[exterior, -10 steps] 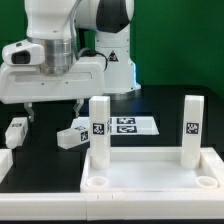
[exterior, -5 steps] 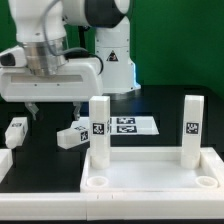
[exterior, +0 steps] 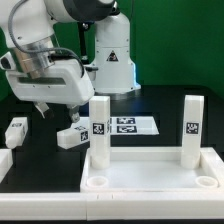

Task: Assemble desk

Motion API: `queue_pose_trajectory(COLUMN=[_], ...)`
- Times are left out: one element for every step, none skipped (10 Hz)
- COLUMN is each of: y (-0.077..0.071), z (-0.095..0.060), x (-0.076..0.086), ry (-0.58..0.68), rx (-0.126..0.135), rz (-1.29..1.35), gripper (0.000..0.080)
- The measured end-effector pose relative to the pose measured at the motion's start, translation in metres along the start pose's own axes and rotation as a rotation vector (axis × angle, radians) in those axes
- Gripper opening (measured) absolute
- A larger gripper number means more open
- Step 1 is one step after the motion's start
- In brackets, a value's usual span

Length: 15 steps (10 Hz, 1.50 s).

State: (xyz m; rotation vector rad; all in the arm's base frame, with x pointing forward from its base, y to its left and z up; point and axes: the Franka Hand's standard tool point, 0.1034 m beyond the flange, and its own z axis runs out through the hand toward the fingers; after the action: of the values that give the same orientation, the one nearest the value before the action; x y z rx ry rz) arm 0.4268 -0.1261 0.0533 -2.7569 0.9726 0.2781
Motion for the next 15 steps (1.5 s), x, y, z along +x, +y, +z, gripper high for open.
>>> queue_pose_trajectory(y=[-0.001,-0.003,-0.007,-0.011,-0.012,-0.011,-0.01,-0.01,-0.01,-0.009,-0.008,-0.006,-0.005,-0.005,-0.005], z=[0.002,0.005,0.008,0.009,0.01,0.011,0.012,0.014,0.014,0.014,0.018,0.02,0.021,0.021,0.022], x=[-0.003,-0.004,-0.007,-0.005,-0.003,-0.009,-0.011,-0.009,-0.014,-0.005,0.009,0.009,0.009,0.009,0.008], ry=[-0.039,-0.097,-0.18,-0.276,-0.327,-0.395,-0.467,-0.506,-0.59,-0.669,-0.655,-0.666,-0.665,-0.665,-0.674], rx=[0.011,0.04,0.05,0.066,0.067,0.073,0.081,0.083,0.092,0.103,0.099,0.11,0.108,0.107,0.112], rz=[0.017,0.059,0.059,0.059,0.055,0.061,0.068,0.071,0.076,0.082,0.08,0.092,0.092,0.091,0.098], gripper=[0.0648,0.0648,0.0648,0.0648,0.0648,0.0648,0.0648,0.0648,0.0648,0.0648,0.0648,0.0648,0.0648,0.0648,0.0648])
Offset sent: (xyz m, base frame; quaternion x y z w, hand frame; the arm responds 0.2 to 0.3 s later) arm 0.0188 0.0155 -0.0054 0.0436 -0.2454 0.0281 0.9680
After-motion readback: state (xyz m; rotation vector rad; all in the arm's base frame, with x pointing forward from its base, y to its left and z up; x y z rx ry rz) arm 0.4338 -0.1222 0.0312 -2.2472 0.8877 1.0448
